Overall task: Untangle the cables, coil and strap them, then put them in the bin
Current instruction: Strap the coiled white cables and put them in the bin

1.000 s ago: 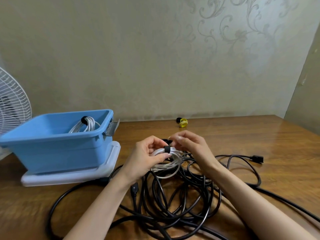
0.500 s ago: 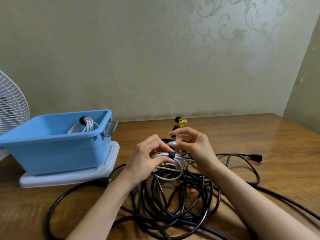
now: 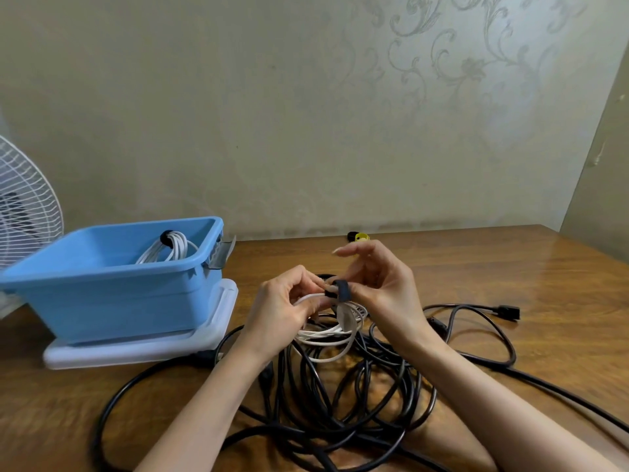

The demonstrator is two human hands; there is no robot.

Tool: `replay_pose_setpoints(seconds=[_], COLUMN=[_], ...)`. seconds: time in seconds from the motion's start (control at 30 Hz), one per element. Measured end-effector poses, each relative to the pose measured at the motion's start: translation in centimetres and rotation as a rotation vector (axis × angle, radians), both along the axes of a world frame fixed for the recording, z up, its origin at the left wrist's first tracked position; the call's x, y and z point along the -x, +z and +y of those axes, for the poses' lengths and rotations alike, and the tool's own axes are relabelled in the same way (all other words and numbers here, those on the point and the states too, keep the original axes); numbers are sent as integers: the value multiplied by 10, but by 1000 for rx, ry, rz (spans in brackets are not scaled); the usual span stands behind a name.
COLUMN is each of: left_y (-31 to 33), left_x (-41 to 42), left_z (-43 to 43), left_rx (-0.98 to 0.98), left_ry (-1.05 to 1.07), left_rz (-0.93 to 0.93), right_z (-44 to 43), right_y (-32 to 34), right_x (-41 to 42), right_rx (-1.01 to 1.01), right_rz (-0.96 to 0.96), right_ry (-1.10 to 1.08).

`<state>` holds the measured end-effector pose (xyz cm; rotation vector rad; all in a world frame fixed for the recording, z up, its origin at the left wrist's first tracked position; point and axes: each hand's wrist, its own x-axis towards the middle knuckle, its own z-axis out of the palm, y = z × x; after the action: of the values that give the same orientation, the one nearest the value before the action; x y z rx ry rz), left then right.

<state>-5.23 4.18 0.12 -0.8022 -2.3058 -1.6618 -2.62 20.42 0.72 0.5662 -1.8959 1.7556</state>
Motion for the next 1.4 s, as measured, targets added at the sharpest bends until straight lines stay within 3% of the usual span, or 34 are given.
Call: replay_pose_setpoints(seconds=[0.23,0.5,0.67,0.9,1.07,1.2,1.33,1.4], left_y=[1,4,8,2,-3,-2,0,1], left_x=[1,1,3,4,6,6,8,7], left_z=[-2,-6,-11,-6,-5,-3,-6,-5], left_rx=[136,-123,-222,-88,-93,-146,-184,-176], left_ry=[19,-64,-163,-89,-48,-43,-41,-43], left_rz=[36,-305,-446,-255,-129,-121,-90,-96], right_z=[-1,5,4,6,6,6,9,12], right_y=[-4,-5,-7,-8,-9,-11,-11,-11], right_x=[1,2,5,4,6,8,12,16], right_rx=[-29,-141,-203,-157,-127,-101,51,-72], right_rz=[53,-8,61,27,17,-6,-73,-81], right_ry=[-53,82,30,78,85,119,182,100])
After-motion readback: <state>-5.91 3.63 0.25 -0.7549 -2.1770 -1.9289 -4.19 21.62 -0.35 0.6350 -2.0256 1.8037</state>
